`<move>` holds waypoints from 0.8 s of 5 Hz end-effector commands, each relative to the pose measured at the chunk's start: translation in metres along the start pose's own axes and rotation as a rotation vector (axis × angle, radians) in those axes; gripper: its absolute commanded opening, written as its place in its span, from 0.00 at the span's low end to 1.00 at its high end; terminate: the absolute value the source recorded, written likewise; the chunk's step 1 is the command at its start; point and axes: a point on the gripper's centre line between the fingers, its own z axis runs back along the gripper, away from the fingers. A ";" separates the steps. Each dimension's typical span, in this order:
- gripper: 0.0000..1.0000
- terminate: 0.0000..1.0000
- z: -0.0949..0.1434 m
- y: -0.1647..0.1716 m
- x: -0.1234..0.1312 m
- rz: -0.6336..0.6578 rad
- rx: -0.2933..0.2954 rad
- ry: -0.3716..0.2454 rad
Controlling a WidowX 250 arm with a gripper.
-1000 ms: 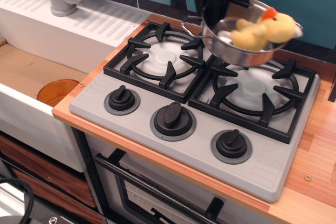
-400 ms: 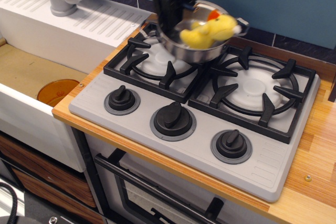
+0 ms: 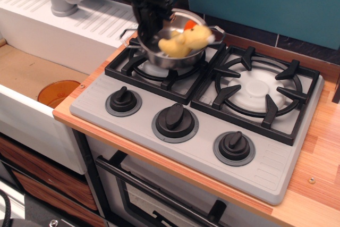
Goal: Put stuffedduck in pot or pan an put pot or pan on stove
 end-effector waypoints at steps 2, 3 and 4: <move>1.00 0.00 -0.019 0.011 0.012 -0.018 0.010 -0.110; 1.00 0.00 0.007 0.000 0.010 -0.005 0.017 -0.067; 1.00 0.00 0.032 -0.009 0.013 -0.002 0.027 -0.039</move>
